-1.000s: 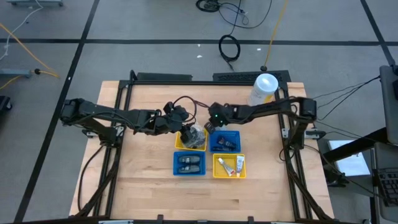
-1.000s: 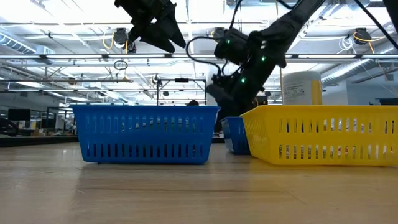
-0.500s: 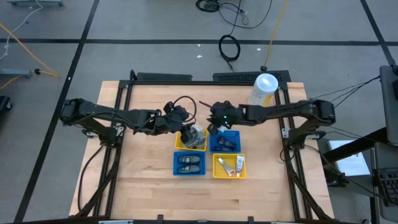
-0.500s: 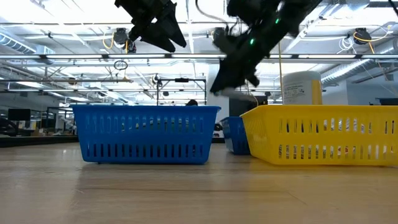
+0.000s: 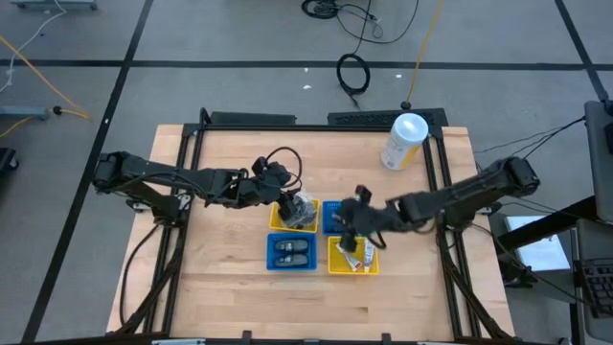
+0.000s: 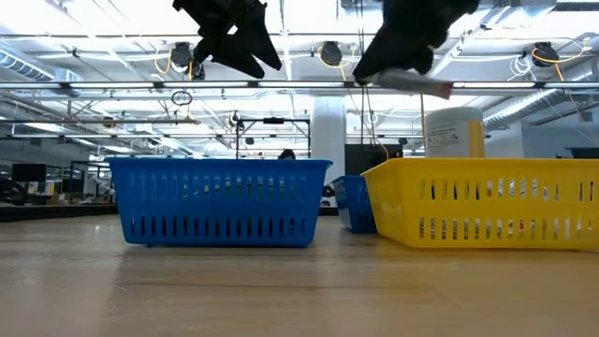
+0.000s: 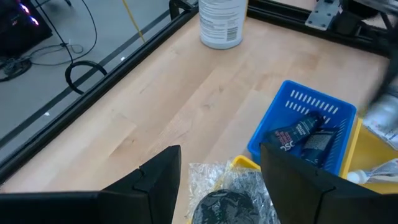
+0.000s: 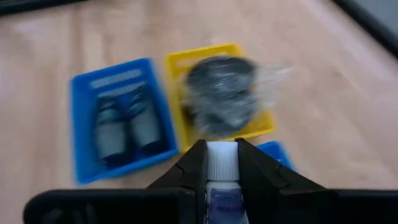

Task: Pick & Place Travel size toiletries
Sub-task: Put the white toothpaste into the bottom yellow basket, then return to Home Position

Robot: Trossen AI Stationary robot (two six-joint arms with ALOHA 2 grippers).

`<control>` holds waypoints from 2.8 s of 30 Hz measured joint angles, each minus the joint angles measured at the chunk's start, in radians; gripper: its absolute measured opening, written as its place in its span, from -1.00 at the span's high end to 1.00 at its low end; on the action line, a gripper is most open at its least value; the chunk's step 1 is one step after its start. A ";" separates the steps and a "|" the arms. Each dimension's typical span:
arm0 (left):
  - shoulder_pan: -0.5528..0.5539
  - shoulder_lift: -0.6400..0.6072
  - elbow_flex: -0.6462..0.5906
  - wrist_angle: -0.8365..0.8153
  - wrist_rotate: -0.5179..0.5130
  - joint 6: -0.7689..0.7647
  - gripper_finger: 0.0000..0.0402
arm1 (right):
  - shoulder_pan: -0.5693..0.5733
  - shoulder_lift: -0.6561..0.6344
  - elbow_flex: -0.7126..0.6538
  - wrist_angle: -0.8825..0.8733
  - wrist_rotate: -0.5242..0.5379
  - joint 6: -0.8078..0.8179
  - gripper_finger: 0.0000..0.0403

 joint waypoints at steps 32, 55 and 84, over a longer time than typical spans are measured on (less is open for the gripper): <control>-0.189 0.111 0.000 0.171 -0.010 0.079 -0.06 | 0.316 0.006 -0.252 0.256 0.285 0.166 0.64; -0.192 0.111 0.000 0.179 -0.010 0.081 -0.06 | 0.315 0.006 -0.283 0.314 0.284 0.040 0.21; -0.128 -0.288 -0.546 0.546 0.123 0.236 -0.06 | 0.423 -0.694 -0.688 0.479 0.446 -0.171 0.28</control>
